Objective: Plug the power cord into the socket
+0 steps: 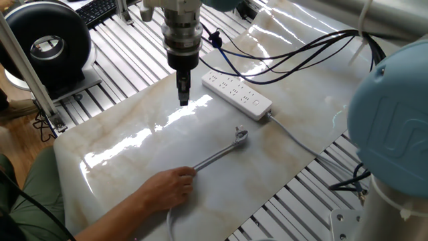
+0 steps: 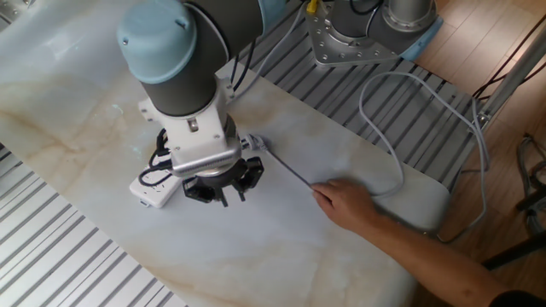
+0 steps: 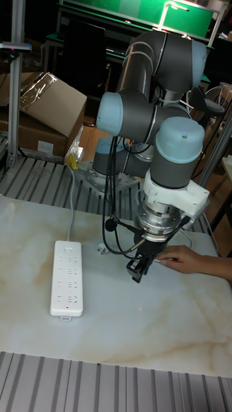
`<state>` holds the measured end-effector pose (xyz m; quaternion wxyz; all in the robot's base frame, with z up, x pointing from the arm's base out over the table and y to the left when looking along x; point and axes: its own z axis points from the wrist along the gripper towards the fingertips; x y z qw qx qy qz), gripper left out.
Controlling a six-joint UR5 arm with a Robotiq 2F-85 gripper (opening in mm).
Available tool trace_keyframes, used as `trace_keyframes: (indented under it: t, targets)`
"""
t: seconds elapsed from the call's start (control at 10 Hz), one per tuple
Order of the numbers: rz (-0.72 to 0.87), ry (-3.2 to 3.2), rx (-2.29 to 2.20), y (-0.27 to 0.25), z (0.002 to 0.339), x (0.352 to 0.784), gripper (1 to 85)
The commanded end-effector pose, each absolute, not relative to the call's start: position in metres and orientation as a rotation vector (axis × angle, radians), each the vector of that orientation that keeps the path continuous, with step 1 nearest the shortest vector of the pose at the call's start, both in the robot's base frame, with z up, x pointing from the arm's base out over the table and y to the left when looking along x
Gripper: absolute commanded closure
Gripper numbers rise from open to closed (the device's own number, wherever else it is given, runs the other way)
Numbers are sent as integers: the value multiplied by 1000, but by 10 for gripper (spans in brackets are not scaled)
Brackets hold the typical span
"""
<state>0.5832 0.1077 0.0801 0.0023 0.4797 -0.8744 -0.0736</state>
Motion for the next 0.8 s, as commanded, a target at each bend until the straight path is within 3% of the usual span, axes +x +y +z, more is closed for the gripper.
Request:
trace_keyframes:
  t: [0.0, 0.2, 0.7]
  targets:
    - [-277, -2659, 1625, 111, 82, 576, 547]
    - [-313, -2602, 1728, 117, 83, 574, 457]
    - [-363, -2578, 1842, 104, 82, 501, 433]
